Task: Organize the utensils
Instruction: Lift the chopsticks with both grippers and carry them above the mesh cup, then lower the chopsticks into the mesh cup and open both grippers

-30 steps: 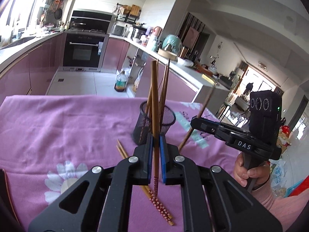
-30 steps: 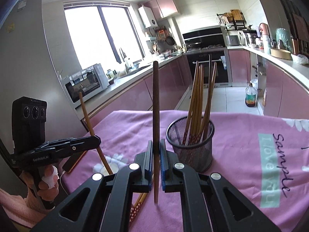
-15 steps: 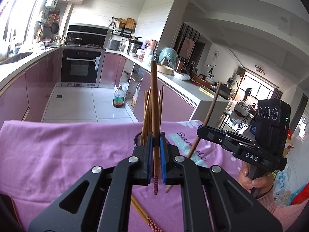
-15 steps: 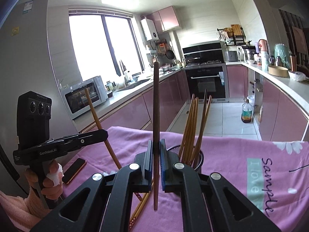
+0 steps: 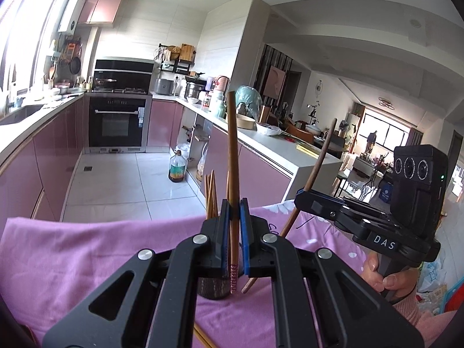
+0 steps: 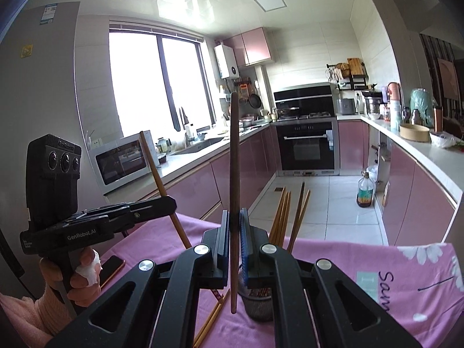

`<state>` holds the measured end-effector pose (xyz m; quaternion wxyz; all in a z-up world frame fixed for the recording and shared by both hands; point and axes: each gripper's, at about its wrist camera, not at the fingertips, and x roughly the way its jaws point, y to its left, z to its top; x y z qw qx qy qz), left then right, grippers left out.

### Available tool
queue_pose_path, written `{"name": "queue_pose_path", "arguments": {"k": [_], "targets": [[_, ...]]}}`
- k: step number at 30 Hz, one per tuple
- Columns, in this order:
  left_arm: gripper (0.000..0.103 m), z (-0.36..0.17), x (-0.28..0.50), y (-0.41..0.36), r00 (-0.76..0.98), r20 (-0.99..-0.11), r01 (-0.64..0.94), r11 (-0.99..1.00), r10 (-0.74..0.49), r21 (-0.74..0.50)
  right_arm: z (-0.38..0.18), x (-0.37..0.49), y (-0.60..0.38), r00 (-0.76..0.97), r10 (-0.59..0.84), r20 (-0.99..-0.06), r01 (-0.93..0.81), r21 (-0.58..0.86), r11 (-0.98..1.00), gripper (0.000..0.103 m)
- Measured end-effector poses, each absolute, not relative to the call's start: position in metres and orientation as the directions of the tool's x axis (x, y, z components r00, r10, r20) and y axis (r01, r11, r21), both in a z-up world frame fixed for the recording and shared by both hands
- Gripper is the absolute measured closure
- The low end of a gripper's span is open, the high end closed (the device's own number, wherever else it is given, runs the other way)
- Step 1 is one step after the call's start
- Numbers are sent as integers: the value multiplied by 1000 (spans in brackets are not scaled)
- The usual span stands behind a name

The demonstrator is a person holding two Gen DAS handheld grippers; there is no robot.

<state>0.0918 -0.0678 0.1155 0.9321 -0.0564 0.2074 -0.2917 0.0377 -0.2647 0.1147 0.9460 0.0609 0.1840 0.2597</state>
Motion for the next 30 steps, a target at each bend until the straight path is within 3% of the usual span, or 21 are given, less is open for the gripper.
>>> {"name": "queue_pose_path", "arguments": {"k": [12,30], "targets": [[95,124,104,-95,769,-358,511,846,-529,-153,117,63,-261,822,476,-313,-432,202,879,98],[95,90,160,-111,730,-471,492,859,-495,-141,77,99,-250,786,447,-427,-383,231,895,98]]}}
